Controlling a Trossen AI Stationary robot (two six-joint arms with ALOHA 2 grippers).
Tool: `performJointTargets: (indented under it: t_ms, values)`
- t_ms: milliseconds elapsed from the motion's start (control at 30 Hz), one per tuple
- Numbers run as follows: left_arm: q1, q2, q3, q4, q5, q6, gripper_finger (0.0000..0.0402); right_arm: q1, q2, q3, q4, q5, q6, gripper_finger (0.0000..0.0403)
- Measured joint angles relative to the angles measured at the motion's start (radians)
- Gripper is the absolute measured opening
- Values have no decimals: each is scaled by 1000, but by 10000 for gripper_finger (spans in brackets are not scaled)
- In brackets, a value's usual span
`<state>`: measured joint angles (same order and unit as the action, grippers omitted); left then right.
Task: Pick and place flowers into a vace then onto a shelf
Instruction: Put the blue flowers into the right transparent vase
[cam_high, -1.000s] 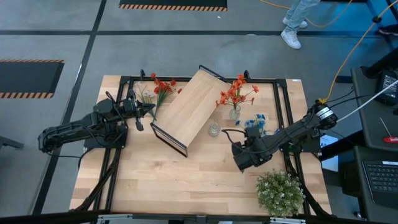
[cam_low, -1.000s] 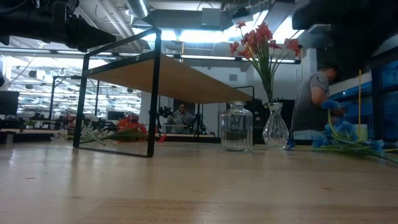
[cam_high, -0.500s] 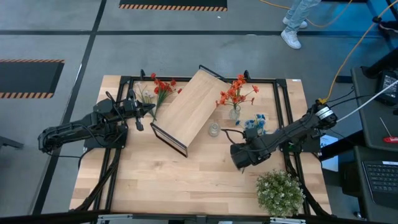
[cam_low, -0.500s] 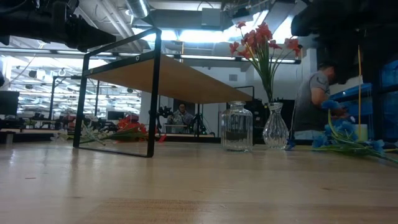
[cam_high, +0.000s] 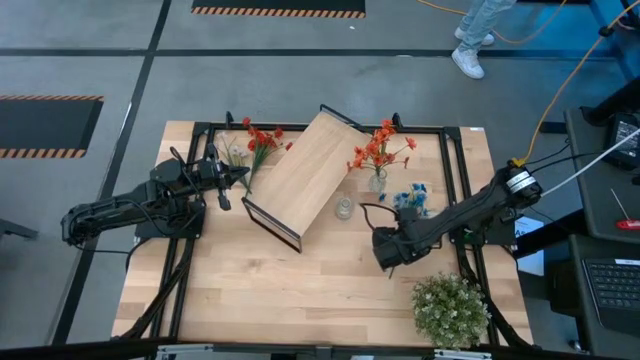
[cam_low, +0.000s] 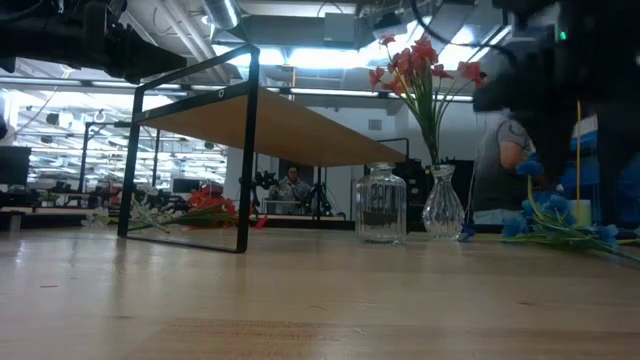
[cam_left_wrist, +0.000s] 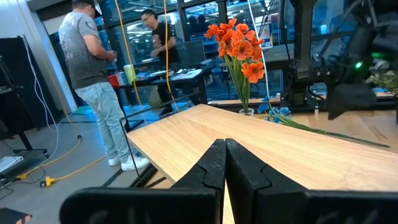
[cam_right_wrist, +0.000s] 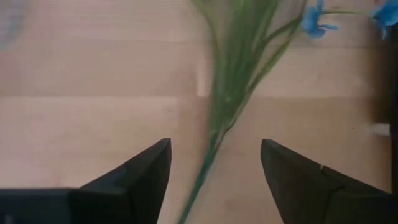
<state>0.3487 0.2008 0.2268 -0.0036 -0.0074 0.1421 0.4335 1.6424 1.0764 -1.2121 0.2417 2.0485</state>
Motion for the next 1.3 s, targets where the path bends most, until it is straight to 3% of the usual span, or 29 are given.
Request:
performJointTargets:
  t_ms: [500,1300]
  values:
    - [0,0,0,0,0,0,4,-26,0,-200,244,45,52,243]
    - [0,0,0,0,0,2,4,-50,-3,-320,344,83,64,243]
